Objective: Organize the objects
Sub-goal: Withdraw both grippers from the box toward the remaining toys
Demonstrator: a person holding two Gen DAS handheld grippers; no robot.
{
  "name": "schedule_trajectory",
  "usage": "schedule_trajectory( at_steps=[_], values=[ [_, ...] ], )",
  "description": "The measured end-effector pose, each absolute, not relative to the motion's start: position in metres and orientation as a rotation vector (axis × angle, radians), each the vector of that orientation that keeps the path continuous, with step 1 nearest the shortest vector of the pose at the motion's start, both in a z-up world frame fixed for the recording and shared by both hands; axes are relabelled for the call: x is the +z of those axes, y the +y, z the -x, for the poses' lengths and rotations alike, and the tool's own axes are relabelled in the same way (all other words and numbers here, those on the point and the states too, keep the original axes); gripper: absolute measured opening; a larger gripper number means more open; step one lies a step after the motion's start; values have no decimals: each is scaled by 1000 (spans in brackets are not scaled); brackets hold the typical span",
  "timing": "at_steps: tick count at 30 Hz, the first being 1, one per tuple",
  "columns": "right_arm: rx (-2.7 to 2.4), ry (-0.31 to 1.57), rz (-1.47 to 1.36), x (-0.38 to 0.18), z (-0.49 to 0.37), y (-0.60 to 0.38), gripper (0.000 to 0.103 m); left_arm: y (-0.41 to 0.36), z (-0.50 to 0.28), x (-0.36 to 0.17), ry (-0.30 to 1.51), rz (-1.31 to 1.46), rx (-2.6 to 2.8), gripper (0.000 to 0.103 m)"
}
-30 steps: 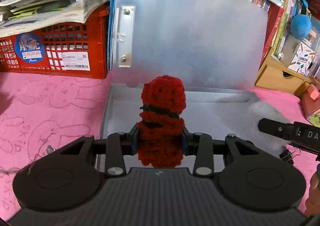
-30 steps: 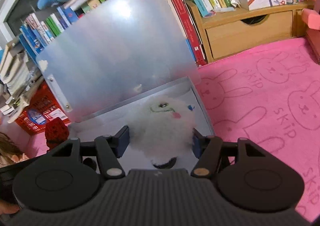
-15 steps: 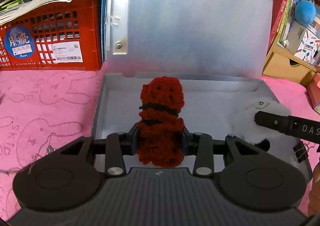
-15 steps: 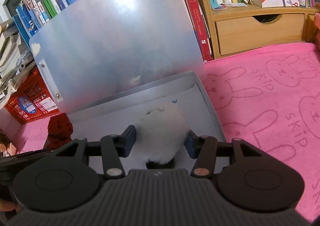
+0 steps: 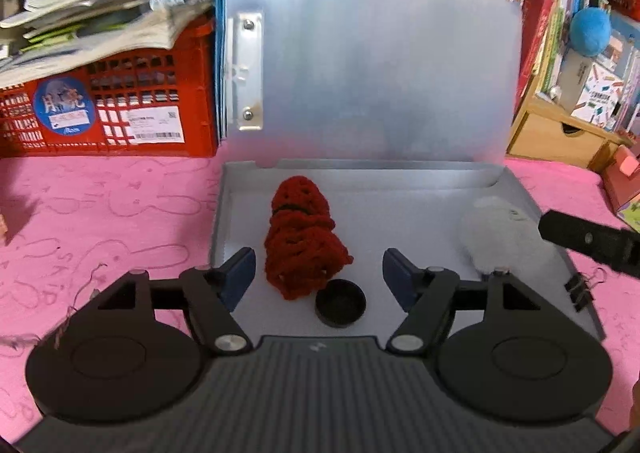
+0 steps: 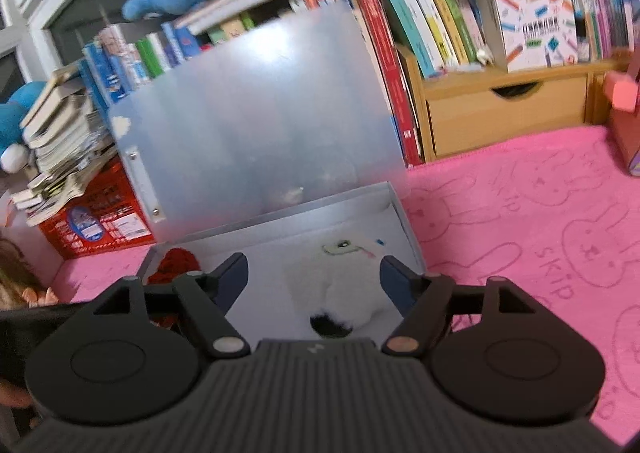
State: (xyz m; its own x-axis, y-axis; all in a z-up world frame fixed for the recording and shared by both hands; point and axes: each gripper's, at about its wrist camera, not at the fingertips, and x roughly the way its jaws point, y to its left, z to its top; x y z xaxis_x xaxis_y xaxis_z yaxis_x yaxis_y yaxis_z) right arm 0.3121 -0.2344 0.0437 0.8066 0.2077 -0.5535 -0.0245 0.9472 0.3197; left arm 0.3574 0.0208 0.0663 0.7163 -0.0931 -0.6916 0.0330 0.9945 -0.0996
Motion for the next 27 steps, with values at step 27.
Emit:
schedule_trajectory(
  at_steps=[27],
  values=[
    [214,492,-145,40,-112,-226,93,18,-134,94,551,-11,-258,83]
  ],
)
